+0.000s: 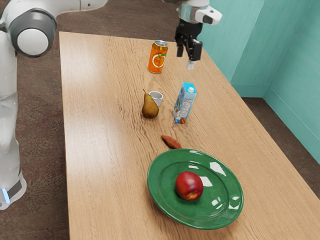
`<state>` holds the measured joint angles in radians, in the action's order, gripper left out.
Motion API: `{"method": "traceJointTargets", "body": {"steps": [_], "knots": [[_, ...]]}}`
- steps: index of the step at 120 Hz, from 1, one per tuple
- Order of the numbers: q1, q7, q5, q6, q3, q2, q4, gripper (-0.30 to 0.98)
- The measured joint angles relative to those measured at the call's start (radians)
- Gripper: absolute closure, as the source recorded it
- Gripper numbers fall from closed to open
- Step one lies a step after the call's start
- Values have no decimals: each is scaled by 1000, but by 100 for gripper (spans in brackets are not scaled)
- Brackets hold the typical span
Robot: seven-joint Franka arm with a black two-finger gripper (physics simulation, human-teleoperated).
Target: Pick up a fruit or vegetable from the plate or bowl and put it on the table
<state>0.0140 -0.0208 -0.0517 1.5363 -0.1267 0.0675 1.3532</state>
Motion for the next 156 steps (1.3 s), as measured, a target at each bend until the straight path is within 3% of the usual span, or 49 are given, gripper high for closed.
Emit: {"method": "traceJointTargets", "body": {"steps": [33, 49, 68, 111, 132, 156], "knots": [[24, -13, -3, -6, 9, 1, -3, 0], [2, -16, -2, -5, 129, 21, -25, 0], [80, -21, 1, -9, 240, 29, -27, 0], [230, -28, 3, -7, 250, 31, -21, 0], [234, -42, -2, 99, 242, 15, 141, 0], [331, -56, -7, 202, 242, 8, 245, 0]]}}
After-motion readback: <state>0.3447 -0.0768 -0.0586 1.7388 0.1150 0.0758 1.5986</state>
